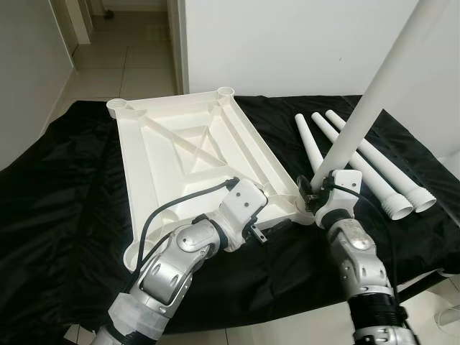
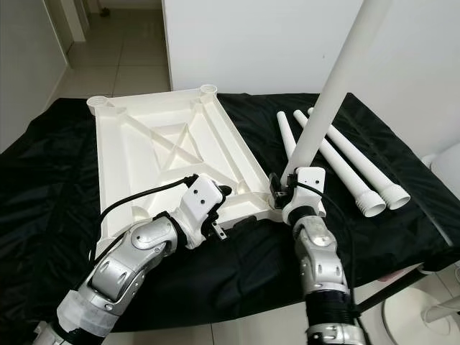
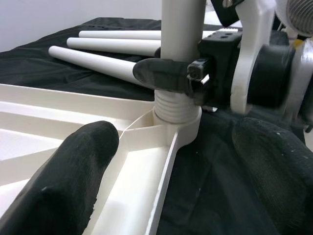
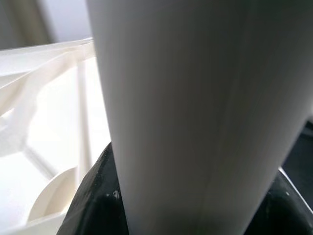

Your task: Building children table

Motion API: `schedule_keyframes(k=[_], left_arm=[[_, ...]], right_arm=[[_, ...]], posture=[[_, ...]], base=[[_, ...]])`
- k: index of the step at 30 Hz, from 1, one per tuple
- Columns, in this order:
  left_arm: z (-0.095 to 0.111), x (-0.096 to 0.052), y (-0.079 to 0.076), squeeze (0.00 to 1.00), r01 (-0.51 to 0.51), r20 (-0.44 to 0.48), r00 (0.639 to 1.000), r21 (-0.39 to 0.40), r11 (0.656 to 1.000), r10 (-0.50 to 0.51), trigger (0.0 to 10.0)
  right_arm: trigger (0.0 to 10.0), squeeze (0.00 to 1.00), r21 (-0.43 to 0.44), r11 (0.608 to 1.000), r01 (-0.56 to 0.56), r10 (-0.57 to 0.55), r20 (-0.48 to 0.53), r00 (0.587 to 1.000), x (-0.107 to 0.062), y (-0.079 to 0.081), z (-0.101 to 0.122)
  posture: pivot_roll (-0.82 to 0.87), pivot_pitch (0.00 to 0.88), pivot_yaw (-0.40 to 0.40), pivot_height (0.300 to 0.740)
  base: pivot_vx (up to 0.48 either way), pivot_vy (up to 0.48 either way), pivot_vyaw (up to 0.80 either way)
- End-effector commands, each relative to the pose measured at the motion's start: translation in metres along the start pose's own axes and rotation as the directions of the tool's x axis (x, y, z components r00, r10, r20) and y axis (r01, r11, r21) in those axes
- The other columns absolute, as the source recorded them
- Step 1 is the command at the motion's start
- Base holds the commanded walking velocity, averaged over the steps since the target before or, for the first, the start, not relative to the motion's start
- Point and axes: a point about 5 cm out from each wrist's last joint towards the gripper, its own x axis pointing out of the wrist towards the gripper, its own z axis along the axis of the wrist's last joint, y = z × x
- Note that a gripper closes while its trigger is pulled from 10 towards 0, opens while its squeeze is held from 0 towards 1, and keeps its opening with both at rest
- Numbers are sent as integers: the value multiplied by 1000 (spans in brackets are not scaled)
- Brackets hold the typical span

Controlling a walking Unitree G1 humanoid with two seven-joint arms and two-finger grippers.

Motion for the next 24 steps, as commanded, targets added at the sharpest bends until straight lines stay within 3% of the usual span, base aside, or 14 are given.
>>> schedule_keyframes(k=[1, 2, 7, 13, 14, 17, 18, 24], left_arm=[[-1, 0, 4, 0, -39, -2, 999, 13, 999, 39, 10000], [0, 1, 6, 0, -48, 0, 999, 18, 999, 48, 10000], [1, -2, 13, 0, -70, 2, 998, 22, 997, 70, 10000], [2, -2, 16, 0, -82, 5, 997, 19, 996, 82, 10000], [4, -2, 17, 0, -80, 9, 997, 22, 997, 80, 10000], [5, -2, 18, 0, -78, 11, 997, 25, 997, 78, 10000], [6, -1, 20, 0, -76, 13, 997, 31, 997, 76, 10000], [6, 2, 24, 0, -67, 14, 998, 50, 996, 67, 10000]], right_arm=[[10000, 0, 19, 998, 62, -61, -53, 997, -5, -3, -11], [10000, 0, 45, 992, 121, -118, -50, 992, -9, 4, -11], [10000, 0, 76, 986, 150, -146, -65, 987, -16, 23, -13], [10000, 0, 81, 987, 137, -135, -30, 990, -18, 22, -6], [10000, 431, 88, 986, 143, -142, -14, 990, -17, 18, -3], [10000, 431, 93, 985, 148, -148, -6, 989, -17, 15, -1], [10000, 1000, 91, 987, 131, -134, 17, 991, -16, 13, 4], [10000, 1000, 67, 996, 51, -55, 54, 997, -11, 2, 15]], posture=[[-65, 0, -51, 740], [-62, 0, -53, 740], [-54, 0, -47, 740], [-61, 0, -20, 740], [-67, 0, -13, 740], [-67, 0, -13, 740], [-68, 0, -8, 740], [-69, 0, 4, 740]], base=[[0, 0, 0], [0, 0, 0], [0, 0, 0], [0, 0, 0], [0, 0, 0], [0, 0, 0], [0, 0, 0], [0, 0, 0]])
